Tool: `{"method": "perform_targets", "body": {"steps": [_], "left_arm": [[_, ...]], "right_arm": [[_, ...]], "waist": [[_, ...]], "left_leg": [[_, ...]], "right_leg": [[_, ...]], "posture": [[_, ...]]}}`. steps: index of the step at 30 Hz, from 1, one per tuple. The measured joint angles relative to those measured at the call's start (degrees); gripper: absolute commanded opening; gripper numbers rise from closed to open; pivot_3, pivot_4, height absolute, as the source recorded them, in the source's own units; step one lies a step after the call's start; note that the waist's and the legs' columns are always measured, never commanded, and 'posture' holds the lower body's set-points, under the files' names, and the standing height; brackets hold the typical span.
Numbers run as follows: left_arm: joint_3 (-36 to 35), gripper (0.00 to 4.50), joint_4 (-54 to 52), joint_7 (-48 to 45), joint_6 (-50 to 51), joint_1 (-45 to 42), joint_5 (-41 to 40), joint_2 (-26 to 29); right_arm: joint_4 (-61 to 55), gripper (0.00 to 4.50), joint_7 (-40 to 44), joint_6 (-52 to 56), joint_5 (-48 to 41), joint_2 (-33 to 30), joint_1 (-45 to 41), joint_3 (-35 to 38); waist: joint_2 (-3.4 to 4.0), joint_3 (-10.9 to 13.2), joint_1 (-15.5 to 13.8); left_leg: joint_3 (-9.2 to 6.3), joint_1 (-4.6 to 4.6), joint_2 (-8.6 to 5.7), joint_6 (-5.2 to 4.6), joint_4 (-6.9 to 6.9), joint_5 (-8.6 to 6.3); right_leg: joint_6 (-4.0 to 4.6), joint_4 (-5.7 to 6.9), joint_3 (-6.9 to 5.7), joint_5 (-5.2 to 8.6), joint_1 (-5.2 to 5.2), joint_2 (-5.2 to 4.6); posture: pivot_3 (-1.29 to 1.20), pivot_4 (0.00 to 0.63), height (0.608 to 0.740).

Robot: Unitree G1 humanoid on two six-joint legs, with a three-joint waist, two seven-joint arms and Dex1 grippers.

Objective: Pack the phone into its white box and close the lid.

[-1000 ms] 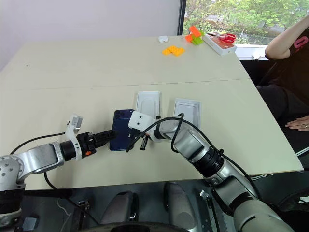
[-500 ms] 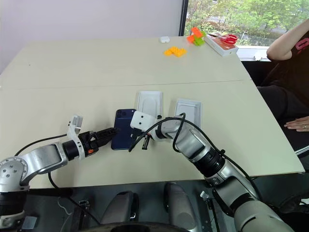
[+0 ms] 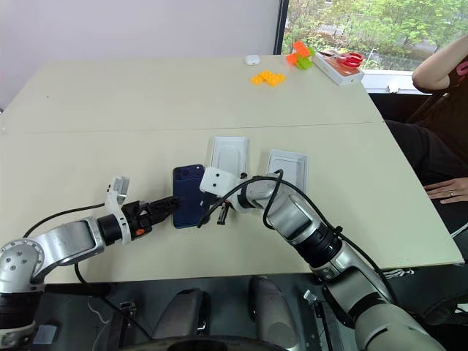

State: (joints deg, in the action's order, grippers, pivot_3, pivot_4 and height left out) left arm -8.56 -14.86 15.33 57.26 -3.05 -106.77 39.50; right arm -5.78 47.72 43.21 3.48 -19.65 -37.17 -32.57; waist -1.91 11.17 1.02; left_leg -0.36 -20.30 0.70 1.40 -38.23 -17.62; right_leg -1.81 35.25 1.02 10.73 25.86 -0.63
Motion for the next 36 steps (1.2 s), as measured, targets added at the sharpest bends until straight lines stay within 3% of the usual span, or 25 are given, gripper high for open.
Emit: {"method": "perform_targets", "body": {"steps": [23, 36], "left_arm": [[-0.96, 4.42, 1.68, 0.73, -1.94, 0.36, -2.23, 2.34], [-1.14, 4.42, 3.49, 3.97, -3.67, -0.62, -4.97, -0.83]], "right_arm": [[6.01, 0.00, -1.82, -3.40, 1.37, 3.65, -2.33, 0.06], [7.20, 0.00, -1.48, -4.00, 2.50, 4.37, -2.36, 0.69]], "waist": [[0.00, 0.00, 0.36], [0.00, 0.00, -0.07]], "left_leg": [[0.00, 0.01, 0.07, 0.00, 0.03, 0.00], [-0.02, 0.02, 0.05, 0.00, 0.03, 0.00]], "right_leg": [[-0.01, -0.02, -0.02, 0.03, 0.03, 0.08], [0.00, -0.02, -0.03, 0.02, 0.00, 0.04]], "posture": [[0.00, 0.150, 0.730], [0.00, 0.150, 0.730]]}}
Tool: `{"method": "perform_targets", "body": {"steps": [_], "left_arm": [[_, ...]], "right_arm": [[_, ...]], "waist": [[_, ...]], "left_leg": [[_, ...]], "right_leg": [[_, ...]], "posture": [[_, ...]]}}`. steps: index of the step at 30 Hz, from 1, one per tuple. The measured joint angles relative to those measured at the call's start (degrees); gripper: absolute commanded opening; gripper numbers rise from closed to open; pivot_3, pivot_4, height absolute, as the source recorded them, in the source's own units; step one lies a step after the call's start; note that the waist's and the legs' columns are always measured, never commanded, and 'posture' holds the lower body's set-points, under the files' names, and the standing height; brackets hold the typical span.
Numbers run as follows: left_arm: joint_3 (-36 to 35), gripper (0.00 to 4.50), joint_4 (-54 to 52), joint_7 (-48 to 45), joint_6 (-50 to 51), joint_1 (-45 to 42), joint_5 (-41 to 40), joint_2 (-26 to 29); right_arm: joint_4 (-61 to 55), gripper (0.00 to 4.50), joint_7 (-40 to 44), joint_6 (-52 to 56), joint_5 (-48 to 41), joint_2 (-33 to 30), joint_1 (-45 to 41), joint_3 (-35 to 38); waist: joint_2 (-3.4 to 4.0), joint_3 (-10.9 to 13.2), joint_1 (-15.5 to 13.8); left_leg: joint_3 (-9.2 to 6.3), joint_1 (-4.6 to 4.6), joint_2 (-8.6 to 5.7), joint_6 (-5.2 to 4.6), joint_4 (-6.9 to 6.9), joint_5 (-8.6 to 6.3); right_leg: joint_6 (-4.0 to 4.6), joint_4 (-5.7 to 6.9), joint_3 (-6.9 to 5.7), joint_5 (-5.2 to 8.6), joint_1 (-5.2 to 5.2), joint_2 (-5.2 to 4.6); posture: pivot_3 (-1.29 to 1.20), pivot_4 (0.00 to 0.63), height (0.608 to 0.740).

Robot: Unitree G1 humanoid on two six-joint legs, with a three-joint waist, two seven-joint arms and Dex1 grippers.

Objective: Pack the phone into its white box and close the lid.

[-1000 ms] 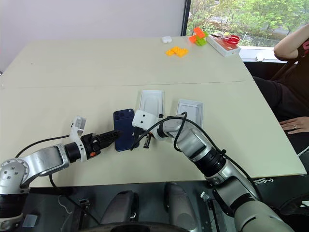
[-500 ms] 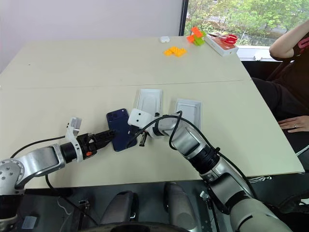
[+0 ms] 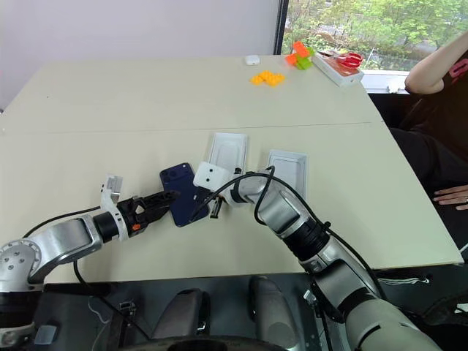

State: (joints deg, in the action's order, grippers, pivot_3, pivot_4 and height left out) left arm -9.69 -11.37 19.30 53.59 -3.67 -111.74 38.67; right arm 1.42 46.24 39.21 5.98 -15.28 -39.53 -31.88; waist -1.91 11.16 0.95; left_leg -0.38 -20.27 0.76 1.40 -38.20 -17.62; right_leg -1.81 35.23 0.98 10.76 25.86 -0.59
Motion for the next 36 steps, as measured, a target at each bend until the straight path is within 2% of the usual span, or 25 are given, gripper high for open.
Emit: {"method": "perform_targets", "body": {"steps": [11, 17, 26, 32, 36], "left_arm": [[-0.09, 4.42, -0.81, 4.76, -1.19, -1.47, 0.29, -2.81], [2.21, 4.42, -2.22, 7.66, -0.03, -3.41, 0.04, 2.08], [4.34, 4.42, -2.88, 16.78, -1.37, -6.88, -1.43, 3.04], [4.45, 4.42, -3.03, 20.43, -1.76, -7.85, -1.48, 2.68], [3.29, 4.42, -2.88, 20.85, -1.82, -7.85, -1.02, -1.05]], "right_arm": [[-0.11, 0.00, 1.35, 1.61, -0.48, 0.13, 0.14, 1.38], [-0.11, 0.00, 1.45, 1.65, -0.59, 0.76, 0.23, 1.20], [-0.65, 0.00, 2.38, 1.45, -0.72, 0.91, 0.61, 0.71], [-0.60, 0.00, 2.62, 1.15, -0.72, 0.93, 0.61, 0.58], [-0.58, 0.00, 2.75, 1.16, -0.68, 0.78, 0.61, 0.66]], "waist": [[0.00, 0.00, -0.21], [0.00, 0.00, 0.13], [0.00, 0.00, 0.33], [0.00, 0.00, 0.38], [0.00, 0.00, 0.17]], "left_leg": [[-0.02, -0.03, -0.04, 0.00, 0.00, 0.00], [0.00, -0.02, -0.03, 0.00, 0.02, 0.00], [-0.01, 0.02, 0.03, 0.01, 0.07, 0.00], [0.00, 0.03, 0.03, 0.01, 0.07, 0.00], [0.00, 0.04, -0.01, 0.03, 0.07, 0.01]], "right_leg": [[0.00, -0.05, -0.01, 0.00, -0.02, -0.04], [-0.01, -0.08, -0.01, 0.00, -0.02, -0.03], [-0.01, -0.07, -0.01, 0.00, -0.01, 0.03], [0.00, -0.07, -0.01, 0.00, -0.01, 0.03], [0.00, -0.07, -0.01, 0.00, -0.03, 0.02]], "posture": [[0.00, 0.150, 0.730], [0.00, 0.150, 0.730], [0.00, 0.150, 0.730], [0.00, 0.150, 0.730], [0.00, 0.150, 0.730]]}}
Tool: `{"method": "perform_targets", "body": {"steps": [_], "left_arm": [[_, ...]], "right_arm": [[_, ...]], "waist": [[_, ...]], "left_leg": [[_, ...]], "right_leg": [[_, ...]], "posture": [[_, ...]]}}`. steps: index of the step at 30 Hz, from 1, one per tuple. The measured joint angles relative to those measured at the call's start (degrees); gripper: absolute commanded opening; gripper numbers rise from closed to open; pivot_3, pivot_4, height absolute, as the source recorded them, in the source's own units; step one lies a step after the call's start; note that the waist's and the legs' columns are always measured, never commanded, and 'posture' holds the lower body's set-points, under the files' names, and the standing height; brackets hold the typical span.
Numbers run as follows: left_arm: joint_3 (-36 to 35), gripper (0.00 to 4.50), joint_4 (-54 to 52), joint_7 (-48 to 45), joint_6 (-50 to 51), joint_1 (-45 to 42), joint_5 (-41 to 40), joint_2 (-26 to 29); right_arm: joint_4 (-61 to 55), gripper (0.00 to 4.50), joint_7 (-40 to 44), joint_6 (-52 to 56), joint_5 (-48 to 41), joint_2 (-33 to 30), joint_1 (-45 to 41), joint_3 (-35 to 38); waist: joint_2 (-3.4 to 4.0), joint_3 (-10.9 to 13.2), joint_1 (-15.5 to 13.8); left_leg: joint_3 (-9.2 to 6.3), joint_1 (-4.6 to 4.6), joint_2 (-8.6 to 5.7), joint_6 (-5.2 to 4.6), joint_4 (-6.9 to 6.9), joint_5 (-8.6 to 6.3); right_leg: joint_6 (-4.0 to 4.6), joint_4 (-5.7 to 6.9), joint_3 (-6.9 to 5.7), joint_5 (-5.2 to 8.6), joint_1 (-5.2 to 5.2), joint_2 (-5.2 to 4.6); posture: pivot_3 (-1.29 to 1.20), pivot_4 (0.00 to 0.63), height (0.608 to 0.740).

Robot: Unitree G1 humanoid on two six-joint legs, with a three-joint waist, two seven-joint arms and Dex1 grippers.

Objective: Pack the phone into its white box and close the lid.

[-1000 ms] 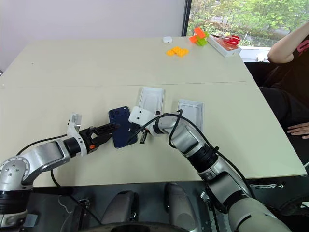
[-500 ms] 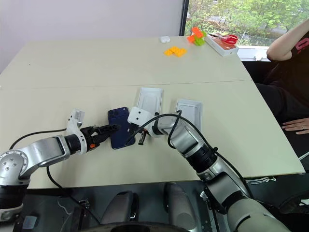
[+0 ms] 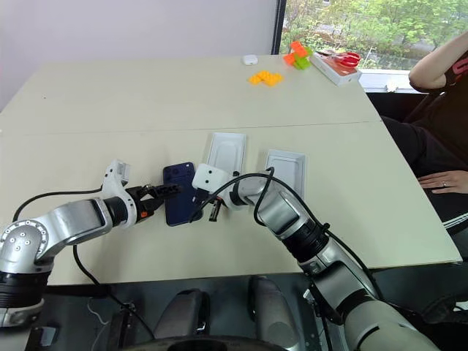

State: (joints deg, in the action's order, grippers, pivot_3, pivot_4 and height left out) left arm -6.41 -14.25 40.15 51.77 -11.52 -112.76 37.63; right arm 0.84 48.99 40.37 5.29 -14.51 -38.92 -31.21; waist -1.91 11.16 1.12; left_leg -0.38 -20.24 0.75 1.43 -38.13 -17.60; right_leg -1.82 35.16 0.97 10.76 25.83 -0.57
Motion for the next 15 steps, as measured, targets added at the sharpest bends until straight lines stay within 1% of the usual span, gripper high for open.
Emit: {"method": "perform_targets", "body": {"steps": [7, 15], "left_arm": [[-1.03, 4.42, 0.08, -1.37, 0.73, 0.18, 0.70, -7.52], [-0.98, 4.42, -0.07, -0.83, 1.66, 0.18, 0.68, -9.04]], "right_arm": [[-0.01, 0.00, 0.29, -0.17, 0.00, 0.06, 0.02, 0.01], [0.00, 0.00, 0.39, -0.37, -0.01, 0.35, 0.26, 0.00]], "waist": [[-0.01, 0.00, -0.01], [-0.01, -0.01, 0.07]], "left_leg": [[-0.01, -0.03, -0.03, 0.02, 0.00, 0.01], [-0.03, -0.02, -0.03, 0.02, 0.00, 0.01]], "right_leg": [[0.01, -0.03, 0.00, -0.01, -0.02, -0.02], [0.00, -0.03, 0.00, 0.00, -0.02, 0.00]], "posture": [[0.00, 0.150, 0.730], [0.00, 0.150, 0.730]]}}
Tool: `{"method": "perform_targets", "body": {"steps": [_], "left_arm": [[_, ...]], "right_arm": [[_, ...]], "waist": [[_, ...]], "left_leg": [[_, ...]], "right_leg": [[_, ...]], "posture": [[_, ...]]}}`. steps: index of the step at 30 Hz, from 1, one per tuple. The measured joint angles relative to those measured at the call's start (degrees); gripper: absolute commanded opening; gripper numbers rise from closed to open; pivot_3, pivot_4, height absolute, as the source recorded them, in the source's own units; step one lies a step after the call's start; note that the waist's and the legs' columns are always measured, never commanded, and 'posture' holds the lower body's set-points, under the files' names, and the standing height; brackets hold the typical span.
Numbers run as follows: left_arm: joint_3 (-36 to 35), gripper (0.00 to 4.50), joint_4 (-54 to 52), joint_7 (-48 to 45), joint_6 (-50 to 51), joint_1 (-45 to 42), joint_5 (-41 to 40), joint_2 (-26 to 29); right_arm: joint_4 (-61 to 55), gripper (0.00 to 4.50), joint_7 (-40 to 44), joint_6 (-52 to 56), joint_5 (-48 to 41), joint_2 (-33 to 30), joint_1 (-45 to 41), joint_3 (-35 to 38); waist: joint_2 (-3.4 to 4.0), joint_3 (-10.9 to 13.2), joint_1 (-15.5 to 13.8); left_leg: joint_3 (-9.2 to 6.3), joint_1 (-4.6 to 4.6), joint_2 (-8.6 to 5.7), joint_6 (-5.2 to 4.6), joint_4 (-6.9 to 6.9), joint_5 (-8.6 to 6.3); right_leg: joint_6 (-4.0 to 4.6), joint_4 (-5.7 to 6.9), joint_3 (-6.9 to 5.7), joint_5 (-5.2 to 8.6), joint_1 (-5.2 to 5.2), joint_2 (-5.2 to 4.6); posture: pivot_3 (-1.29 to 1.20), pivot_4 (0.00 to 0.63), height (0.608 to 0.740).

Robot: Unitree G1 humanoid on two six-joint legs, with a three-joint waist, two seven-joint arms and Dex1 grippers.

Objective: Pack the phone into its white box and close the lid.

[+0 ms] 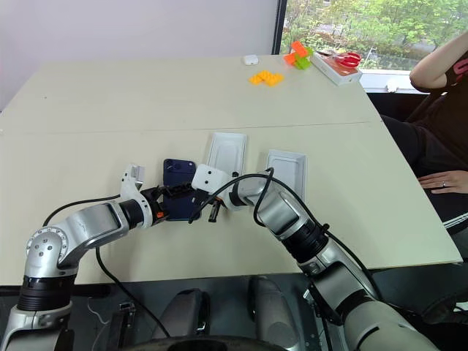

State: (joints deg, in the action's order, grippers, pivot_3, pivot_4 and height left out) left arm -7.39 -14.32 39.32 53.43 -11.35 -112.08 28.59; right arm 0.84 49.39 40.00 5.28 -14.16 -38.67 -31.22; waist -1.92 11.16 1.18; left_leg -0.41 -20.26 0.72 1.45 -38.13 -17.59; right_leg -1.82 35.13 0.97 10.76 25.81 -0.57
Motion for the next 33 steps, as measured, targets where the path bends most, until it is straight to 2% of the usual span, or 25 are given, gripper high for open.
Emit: {"method": "perform_targets", "body": {"steps": [7, 10, 13, 23, 28, 33], "left_arm": [[-0.33, 4.42, 0.38, 0.50, -0.09, 0.03, -0.69, 0.51], [-0.63, 3.10, 1.03, 0.55, -0.11, 0.60, -0.85, 0.77], [-0.67, 1.60, 1.35, 0.25, 0.07, 1.92, -0.80, 1.61], [-3.53, 1.60, 1.09, -4.03, 0.04, 4.17, -0.79, 2.53], [-4.90, 0.04, 0.57, -5.59, -0.04, 5.18, -1.07, 1.37], [-4.85, 0.04, 0.72, -6.26, 0.06, 5.21, -0.86, 1.92]], "right_arm": [[0.01, 0.00, 0.02, -0.28, -0.01, 0.10, 0.10, -0.10], [0.00, 0.00, 0.05, -0.35, -0.01, 0.16, 0.12, -0.18], [-0.01, 0.00, 0.10, -0.33, 0.01, 0.15, 0.13, -0.17], [-0.14, 0.00, 0.13, -0.32, 0.01, -0.07, 0.20, -0.23], [-0.74, 0.00, 0.18, 0.26, 0.00, -0.70, 0.17, 0.13], [-2.12, 0.00, 0.38, 1.02, 0.03, -1.70, 0.21, -0.02]], "waist": [[0.00, 0.00, 0.08], [0.00, 0.00, 0.17], [0.00, 0.00, 0.16], [0.01, 0.01, 0.11], [0.00, 0.01, -0.06], [0.01, 0.03, -0.11]], "left_leg": [[0.00, 0.00, 0.01, 0.00, 0.00, 0.00], [0.00, 0.00, 0.01, 0.00, 0.00, 0.00], [-0.01, -0.01, 0.02, 0.00, 0.00, 0.00], [-0.01, -0.05, 0.02, 0.00, 0.01, 0.00], [-0.03, -0.08, 0.02, 0.00, 0.01, 0.00], [-0.02, -0.16, 0.01, 0.00, 0.01, 0.00]], "right_leg": [[0.00, 0.00, 0.00, 0.00, 0.00, 0.01], [0.00, 0.00, 0.00, 0.01, 0.01, 0.01], [0.00, 0.00, -0.01, 0.01, 0.02, 0.01], [0.00, -0.02, -0.02, 0.01, 0.06, 0.00], [0.00, -0.06, -0.04, 0.02, 0.06, -0.01], [-0.01, -0.08, -0.04, 0.02, 0.13, -0.02]], "posture": [[0.00, 0.150, 0.730], [0.00, 0.150, 0.730], [0.00, 0.150, 0.730], [0.00, 0.150, 0.730], [0.00, 0.150, 0.730], [0.00, 0.150, 0.730]]}}
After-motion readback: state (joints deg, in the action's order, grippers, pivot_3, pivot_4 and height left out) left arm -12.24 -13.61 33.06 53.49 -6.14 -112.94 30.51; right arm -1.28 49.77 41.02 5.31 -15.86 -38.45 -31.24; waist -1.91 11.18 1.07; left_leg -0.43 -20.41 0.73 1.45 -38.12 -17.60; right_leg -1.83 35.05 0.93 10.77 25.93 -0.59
